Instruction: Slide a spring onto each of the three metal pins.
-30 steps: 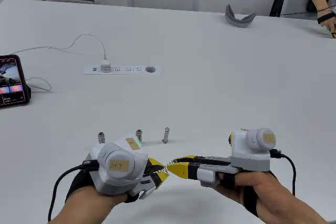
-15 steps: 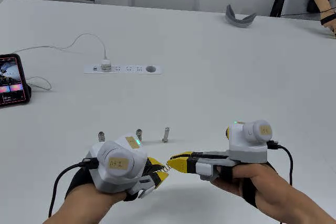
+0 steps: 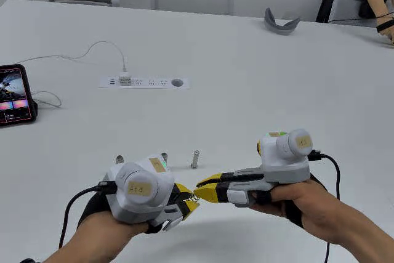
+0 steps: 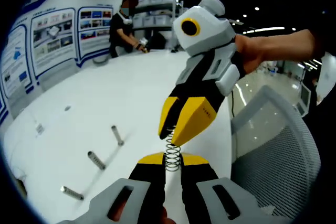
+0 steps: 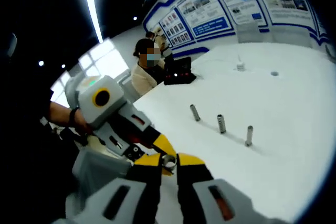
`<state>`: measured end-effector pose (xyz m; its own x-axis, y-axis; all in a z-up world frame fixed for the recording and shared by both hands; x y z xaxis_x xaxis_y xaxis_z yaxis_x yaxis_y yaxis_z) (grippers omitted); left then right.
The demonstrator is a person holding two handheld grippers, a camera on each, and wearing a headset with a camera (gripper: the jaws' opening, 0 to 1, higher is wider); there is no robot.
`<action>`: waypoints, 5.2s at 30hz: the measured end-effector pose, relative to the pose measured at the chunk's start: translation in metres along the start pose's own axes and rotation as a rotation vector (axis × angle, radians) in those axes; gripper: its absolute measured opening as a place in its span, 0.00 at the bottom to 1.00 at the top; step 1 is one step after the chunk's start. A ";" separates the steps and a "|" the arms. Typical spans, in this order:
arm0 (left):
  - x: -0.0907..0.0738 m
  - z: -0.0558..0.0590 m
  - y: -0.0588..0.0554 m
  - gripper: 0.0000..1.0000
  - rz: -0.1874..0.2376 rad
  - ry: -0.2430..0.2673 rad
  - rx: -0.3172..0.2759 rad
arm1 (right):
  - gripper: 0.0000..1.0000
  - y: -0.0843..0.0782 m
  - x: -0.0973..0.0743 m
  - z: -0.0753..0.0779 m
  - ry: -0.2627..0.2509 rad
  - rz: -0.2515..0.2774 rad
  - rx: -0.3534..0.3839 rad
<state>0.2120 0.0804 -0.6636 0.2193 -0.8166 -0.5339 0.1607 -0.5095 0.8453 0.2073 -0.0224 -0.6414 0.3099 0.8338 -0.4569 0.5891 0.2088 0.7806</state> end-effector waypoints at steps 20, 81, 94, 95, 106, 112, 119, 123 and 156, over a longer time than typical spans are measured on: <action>-0.001 0.005 0.012 0.09 0.029 -0.039 0.062 | 0.13 0.014 0.001 -0.007 0.087 -0.309 -0.322; -0.034 -0.032 -0.035 0.37 0.005 0.110 -0.115 | 0.12 -0.016 -0.027 0.030 -0.052 -0.387 -0.334; -0.055 -0.049 -0.055 0.48 -0.010 0.196 -0.177 | 0.12 -0.018 -0.032 0.050 -0.130 -0.401 -0.303; -0.057 -0.050 -0.056 0.48 -0.012 0.202 -0.180 | 0.12 -0.017 -0.032 0.052 -0.135 -0.399 -0.301; -0.075 -0.060 -0.067 0.56 -0.011 0.258 -0.222 | 0.12 -0.008 -0.027 0.068 -0.161 -0.408 -0.304; -0.081 -0.065 -0.070 0.59 0.000 0.285 -0.251 | 0.12 0.002 -0.024 0.076 -0.166 -0.415 -0.317; -0.089 -0.068 -0.076 0.64 -0.002 0.313 -0.281 | 0.12 0.012 -0.019 0.089 -0.192 -0.422 -0.327; -0.094 -0.073 -0.081 0.66 -0.013 0.329 -0.292 | 0.12 0.018 -0.014 0.095 -0.196 -0.425 -0.335; -0.118 -0.070 -0.099 0.68 -0.012 0.381 -0.364 | 0.12 0.049 0.030 0.125 -0.159 -0.491 -0.404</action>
<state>0.2379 0.2460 -0.6854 0.5388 -0.6204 -0.5699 0.4741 -0.3359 0.8139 0.3386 -0.0510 -0.6696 0.2008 0.5132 -0.8344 0.3730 0.7476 0.5495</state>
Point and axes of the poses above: the centre of the closed fingertips' face, and the gripper's own axes: x roughly forward along the fingers, z roughly to its right, y roughly out of its top, the point moved 7 cm from there along -x, roughly backward along the fingers, and after that the axes turned 3 degrees about y, right-handed, at the moved point
